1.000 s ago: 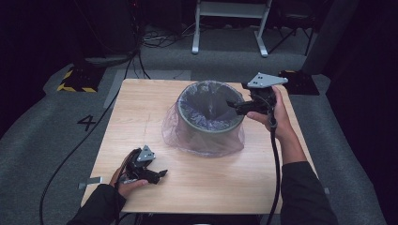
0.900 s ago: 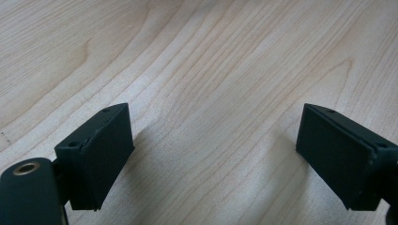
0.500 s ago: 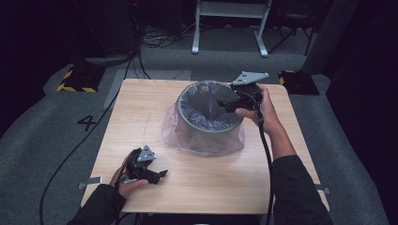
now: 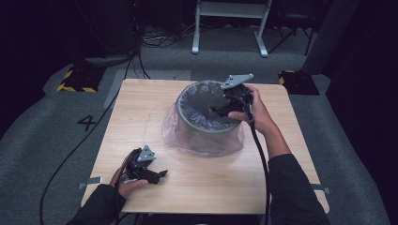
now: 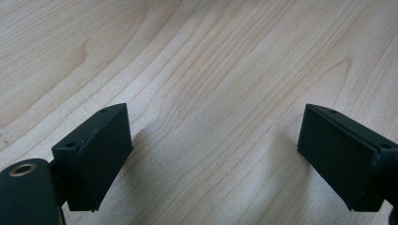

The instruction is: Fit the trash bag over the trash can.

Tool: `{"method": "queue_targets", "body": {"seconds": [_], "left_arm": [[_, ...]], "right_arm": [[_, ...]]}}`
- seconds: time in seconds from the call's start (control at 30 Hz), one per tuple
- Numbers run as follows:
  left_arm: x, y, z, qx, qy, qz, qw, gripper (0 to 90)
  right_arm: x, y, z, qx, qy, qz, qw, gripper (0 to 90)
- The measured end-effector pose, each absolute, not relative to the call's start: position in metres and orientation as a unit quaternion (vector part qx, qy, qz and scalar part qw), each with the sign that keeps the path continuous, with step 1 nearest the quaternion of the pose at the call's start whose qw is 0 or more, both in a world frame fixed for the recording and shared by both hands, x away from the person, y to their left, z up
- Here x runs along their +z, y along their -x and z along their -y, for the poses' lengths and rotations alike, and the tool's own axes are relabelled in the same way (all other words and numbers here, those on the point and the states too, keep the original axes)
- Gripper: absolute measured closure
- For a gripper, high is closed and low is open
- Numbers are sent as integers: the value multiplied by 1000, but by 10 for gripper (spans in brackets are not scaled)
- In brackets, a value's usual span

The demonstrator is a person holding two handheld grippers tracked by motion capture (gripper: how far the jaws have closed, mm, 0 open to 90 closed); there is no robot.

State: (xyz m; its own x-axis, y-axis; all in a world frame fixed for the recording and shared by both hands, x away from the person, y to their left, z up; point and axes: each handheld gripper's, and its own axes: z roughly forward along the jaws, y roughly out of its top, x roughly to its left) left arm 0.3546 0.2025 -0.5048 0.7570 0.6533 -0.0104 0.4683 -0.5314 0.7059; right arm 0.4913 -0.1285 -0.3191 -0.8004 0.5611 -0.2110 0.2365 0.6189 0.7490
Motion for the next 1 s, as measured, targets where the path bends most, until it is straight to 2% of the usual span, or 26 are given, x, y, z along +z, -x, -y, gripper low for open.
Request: {"method": "queue_targets", "body": {"seconds": [0.57, 0.7, 1.0], "left_arm": [[-505, -355, -202, 129, -865, -324, 360, 99], [-505, -355, -202, 129, -866, -324, 360, 99], [-505, -355, -202, 129, -866, -324, 360, 99]], "right_arm": [[-333, -493, 123, 292, -204, -918, 172, 216], [-334, -492, 119, 258, -192, -930, 178, 199], [-336, -497, 112, 207, -210, -944, 148, 195]]}}
